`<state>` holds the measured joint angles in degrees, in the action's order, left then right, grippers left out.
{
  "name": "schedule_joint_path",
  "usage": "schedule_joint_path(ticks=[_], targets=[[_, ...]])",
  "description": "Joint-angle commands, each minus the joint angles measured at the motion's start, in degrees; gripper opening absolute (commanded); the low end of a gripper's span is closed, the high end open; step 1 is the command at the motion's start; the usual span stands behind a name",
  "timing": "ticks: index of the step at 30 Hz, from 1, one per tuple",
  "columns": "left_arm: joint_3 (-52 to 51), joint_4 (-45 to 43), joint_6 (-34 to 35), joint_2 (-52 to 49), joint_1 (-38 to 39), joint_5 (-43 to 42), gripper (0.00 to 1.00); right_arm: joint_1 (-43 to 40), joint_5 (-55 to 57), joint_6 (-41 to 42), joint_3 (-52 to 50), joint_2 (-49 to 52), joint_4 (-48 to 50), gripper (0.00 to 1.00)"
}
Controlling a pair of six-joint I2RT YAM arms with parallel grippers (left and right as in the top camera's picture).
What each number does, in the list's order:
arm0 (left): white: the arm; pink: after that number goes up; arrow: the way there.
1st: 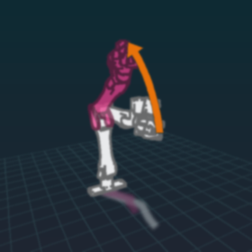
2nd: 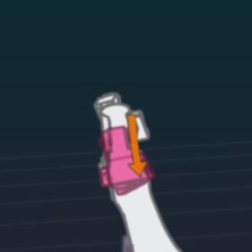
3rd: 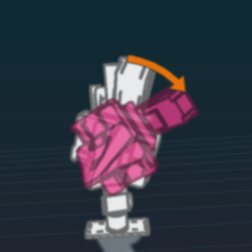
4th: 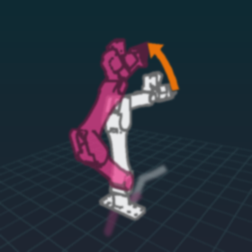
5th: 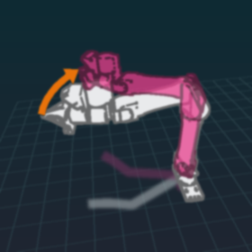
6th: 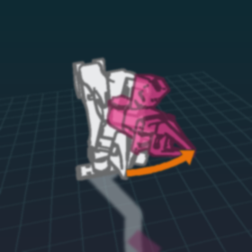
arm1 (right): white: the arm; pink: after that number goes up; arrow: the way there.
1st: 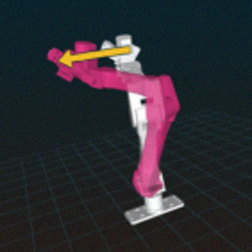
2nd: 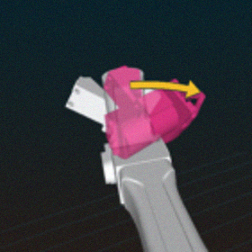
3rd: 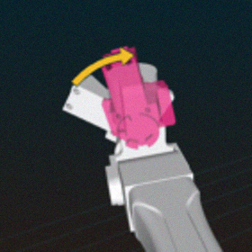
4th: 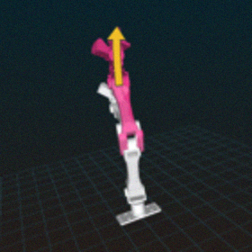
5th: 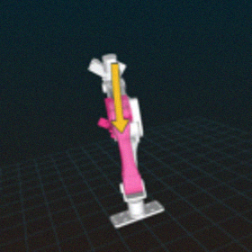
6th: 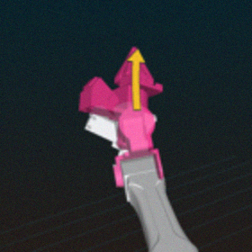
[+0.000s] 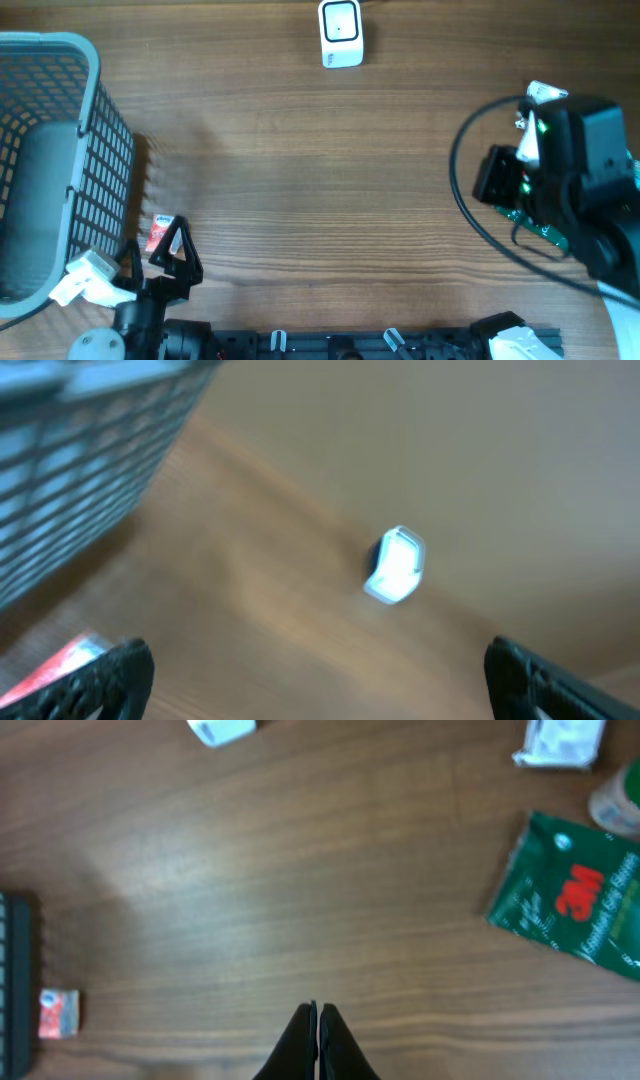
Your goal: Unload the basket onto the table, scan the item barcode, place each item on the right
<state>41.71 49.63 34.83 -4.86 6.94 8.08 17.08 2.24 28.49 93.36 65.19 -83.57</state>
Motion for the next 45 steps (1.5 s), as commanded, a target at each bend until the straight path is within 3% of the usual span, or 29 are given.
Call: schedule_joint_path(ticks=[1,4,8,9,10,11,12,14,15,16,19,23,28,34,38,40,41,42,44,45], targets=[[0.31,-6.86,-1.14,-1.05,-0.31,-9.22,1.00,0.20,1.79,0.46,-0.11,-1.29,-3.26,0.04],[2.10,-0.07,1.09,-11.80,-0.31,-9.92,0.99,0.20,1.75,2.32,-0.13,-0.98,-5.44,0.04],[4.66,8.37,1.68,-40.39,-0.31,-10.27,1.00,0.20,1.73,5.35,-7.43,-0.48,-2.93,0.04],[4.79,8.31,1.73,-43.69,-0.31,-10.23,0.98,0.20,1.73,5.73,-9.14,-0.48,-2.32,0.04],[4.81,8.31,2.29,-46.66,-0.31,-10.14,0.84,0.20,1.60,6.49,-12.50,-0.48,-0.87,0.04],[4.81,8.57,5.51,-51.25,-0.37,-9.03,0.39,0.20,0.33,6.58,-17.66,-0.46,1.62,0.04],[4.81,9.25,10.23,-55.06,-0.37,-6.80,0.04,0.20,-1.46,6.62,-22.86,-0.42,4.55,0.04],[4.81,10.64,16.28,-58.53,-0.37,-2.08,0.04,0.20,-4.72,6.51,-30.97,-0.24,9.68,0.04],[4.81,12.33,19.47,-59.67,-0.37,1.11,0.68,0.20,-7.32,6.40,-36.81,0.17,13.79,0.04],[4.81,13.42,20.87,-59.78,-0.37,2.97,1.00,0.20,-9.07,6.38,-40.24,0.61,16.50,0.04],[4.55,13.88,26.56,-59.67,-0.37,12.63,1.00,0.20,-14.97,5.97,-50.69,1.79,25.92,0.04],[0.81,8.02,33.31,-60.28,-2.19,20.28,1.00,0.20,-15.28,3.65,-52.13,1.73,27.21,0.04],[-10.14,-2.36,59.04,-64.83,-6.19,20.09,1.00,0.20,-15.28,2.97,-52.13,1.75,27.39,0.04],[-11.52,-16.28,58.07,-75.28,-6.21,20.11,1.00,0.20,-15.96,2.97,-52.13,1.75,27.30,0.04],[-11.52,-24.06,48.43,-81.48,-6.21,20.11,1.00,0.20,-16.15,3.06,-52.13,1.75,27.56,0.04],[-11.52,-23.21,47.82,-82.27,-6.21,20.09,0.82,0.20,-16.15,3.15,-52.13,1.75,27.63,0.04],[-11.50,-22.18,47.82,-82.01,-6.21,20.00,0.59,0.20,-16.15,3.17,-52.13,1.75,27.61,0.04],[-11.50,-21.22,47.82,-81.68,-6.21,19.82,0.49,0.20,-16.15,3.17,-52.13,1.75,27.63,0.04],[-11.41,-18.91,47.17,-80.08,-6.21,18.01,0.47,0.20,-16.13,3.15,-52.13,1.75,27.69,0.04],[-11.19,-19.04,41.40,-78.38,-6.12,14.36,0.47,0.20,-16.13,3.15,-52.13,1.75,27.78,0.04]])
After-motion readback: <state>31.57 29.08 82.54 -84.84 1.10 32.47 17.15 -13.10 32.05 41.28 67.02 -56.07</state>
